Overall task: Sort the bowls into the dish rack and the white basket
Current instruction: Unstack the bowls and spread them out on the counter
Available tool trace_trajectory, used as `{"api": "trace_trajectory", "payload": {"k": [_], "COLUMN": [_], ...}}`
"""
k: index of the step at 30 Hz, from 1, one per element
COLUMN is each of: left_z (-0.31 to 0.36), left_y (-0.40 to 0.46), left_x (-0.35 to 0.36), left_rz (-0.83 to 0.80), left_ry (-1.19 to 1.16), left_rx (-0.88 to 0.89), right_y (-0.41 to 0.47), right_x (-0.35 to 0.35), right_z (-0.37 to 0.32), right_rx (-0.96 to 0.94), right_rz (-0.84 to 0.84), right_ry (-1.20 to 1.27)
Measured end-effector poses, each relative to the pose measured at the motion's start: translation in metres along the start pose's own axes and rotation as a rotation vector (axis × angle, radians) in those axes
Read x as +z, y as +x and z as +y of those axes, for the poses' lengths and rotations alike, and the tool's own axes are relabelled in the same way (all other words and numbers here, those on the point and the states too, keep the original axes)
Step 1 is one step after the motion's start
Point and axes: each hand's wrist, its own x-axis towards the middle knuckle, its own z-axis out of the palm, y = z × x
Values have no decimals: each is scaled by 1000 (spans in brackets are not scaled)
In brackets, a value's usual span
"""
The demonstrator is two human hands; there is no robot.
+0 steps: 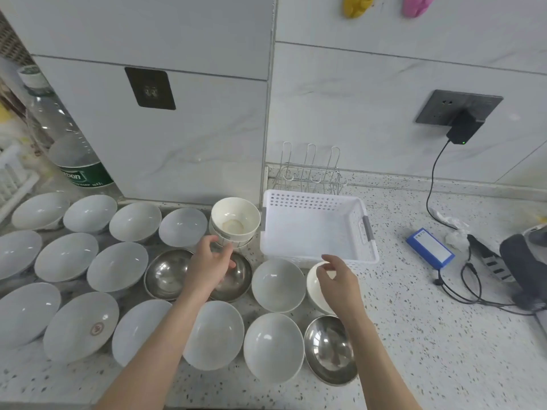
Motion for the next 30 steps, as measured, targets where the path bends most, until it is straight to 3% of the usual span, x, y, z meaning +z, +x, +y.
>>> {"api": "trace_trajectory", "payload": {"k": [11, 21, 30], "left_z": [21, 35, 40], "left_y": [66, 90, 96], "left_x": [-14, -24, -21], "left_rz": [-18, -156, -142], "left_ry": [253, 423, 421], "left_rx": [-15, 56, 180], "right_y": [-2, -10, -19], "right_x": [66, 73, 84], "right_z": [-47, -45, -46], "right_rx": [45, 153, 202], "right_rz": [-120, -54, -28], "right_ry": [41, 74, 147]}}
